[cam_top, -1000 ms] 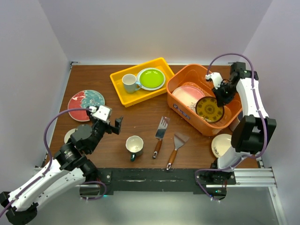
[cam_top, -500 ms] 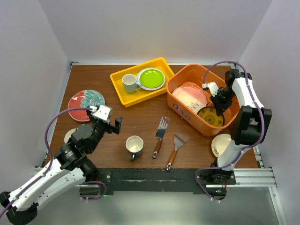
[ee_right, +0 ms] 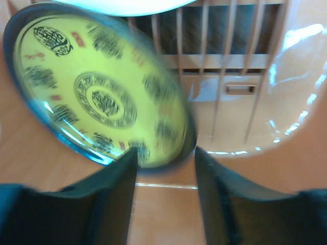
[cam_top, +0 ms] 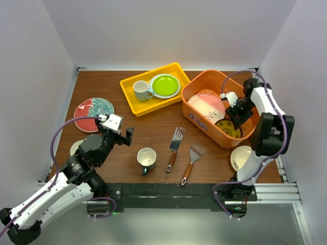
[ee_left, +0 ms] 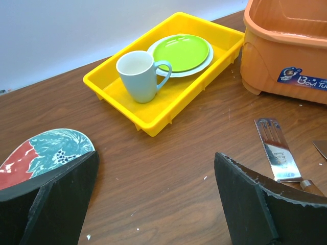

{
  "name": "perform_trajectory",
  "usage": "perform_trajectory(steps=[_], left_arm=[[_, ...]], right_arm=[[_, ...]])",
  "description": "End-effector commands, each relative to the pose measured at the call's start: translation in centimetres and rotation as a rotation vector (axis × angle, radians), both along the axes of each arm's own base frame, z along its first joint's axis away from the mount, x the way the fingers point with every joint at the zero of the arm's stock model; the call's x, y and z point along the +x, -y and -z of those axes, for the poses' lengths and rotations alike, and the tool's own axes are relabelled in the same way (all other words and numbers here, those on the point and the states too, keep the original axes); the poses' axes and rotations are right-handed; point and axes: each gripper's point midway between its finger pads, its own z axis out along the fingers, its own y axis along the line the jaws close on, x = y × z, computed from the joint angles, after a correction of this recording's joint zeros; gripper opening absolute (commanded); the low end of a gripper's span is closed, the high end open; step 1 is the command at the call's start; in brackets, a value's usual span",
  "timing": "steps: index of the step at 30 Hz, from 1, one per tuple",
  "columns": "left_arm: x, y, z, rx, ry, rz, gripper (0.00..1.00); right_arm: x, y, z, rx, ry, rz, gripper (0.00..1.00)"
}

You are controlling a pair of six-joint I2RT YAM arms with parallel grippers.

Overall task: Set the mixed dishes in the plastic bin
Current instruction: Place the plate in the plastic bin.

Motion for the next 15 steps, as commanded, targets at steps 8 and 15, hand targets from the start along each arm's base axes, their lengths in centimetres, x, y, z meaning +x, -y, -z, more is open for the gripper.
perform_trajectory(steps=[8,15], left_arm=[[0.3,0.2,-0.8,-0.036,0.027,-0.004,1.0],[0.4,0.1,-0.8,-0.043,0.025,-0.009,1.0]], right_arm=[[3.8,-1.0,-8.0,0.035,0.364,0.126,0.75],[3.5,-6.2,-13.9,0.279,0.574,0.143,0.8]])
